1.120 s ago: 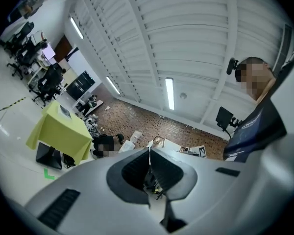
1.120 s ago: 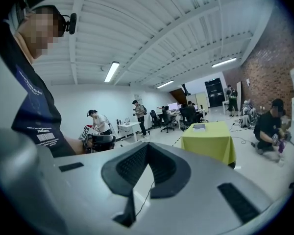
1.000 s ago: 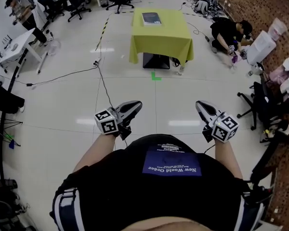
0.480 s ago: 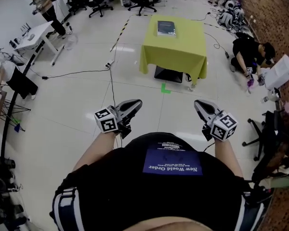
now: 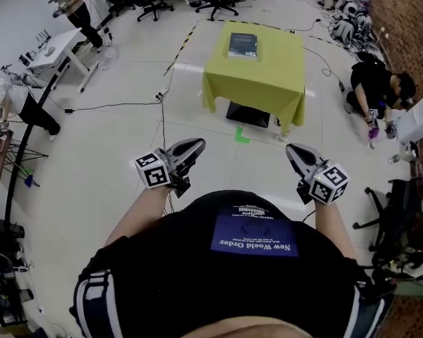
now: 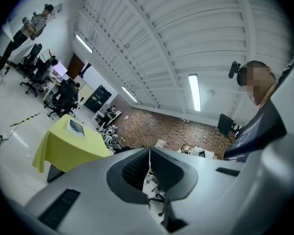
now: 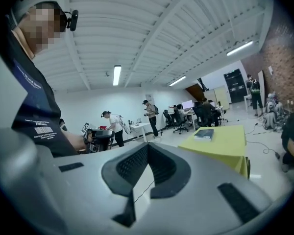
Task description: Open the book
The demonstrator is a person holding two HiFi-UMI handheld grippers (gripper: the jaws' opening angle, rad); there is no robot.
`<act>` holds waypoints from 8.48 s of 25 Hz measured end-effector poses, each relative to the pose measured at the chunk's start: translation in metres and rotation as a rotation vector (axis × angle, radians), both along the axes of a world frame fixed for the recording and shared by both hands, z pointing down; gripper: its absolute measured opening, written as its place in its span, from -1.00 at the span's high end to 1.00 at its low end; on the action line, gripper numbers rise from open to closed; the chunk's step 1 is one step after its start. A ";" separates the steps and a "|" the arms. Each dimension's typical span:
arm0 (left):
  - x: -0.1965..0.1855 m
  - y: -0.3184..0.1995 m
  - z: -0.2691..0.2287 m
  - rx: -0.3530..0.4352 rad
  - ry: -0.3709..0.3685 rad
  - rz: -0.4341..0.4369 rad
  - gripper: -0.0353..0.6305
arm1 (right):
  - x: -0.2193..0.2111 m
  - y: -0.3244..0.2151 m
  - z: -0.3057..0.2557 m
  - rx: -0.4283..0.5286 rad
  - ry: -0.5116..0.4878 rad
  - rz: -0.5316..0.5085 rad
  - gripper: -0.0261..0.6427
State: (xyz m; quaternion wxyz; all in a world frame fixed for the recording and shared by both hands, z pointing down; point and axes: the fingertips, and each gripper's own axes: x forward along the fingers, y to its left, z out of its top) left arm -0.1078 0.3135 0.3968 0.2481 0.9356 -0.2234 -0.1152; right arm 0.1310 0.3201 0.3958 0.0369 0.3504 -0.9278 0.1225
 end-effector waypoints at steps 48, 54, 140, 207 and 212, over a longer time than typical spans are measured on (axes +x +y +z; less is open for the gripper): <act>0.100 -0.484 0.027 -0.107 -0.009 -0.070 0.87 | 0.103 -0.498 0.001 -0.011 -0.014 -0.070 0.96; 0.093 -0.534 0.049 -0.160 0.006 -0.060 0.87 | 0.094 -0.546 0.010 -0.031 0.005 -0.050 0.96; 0.107 -0.792 0.254 -0.695 -0.442 0.012 -0.01 | 0.124 -0.717 0.066 -0.222 -0.057 0.101 0.96; 0.143 -0.749 0.312 -1.068 -0.270 -0.045 0.40 | 0.148 -0.679 0.080 -0.259 -0.048 0.160 0.96; 0.149 -0.754 0.321 -1.072 -0.322 -0.050 0.41 | 0.157 -0.673 0.084 -0.266 -0.049 0.182 0.96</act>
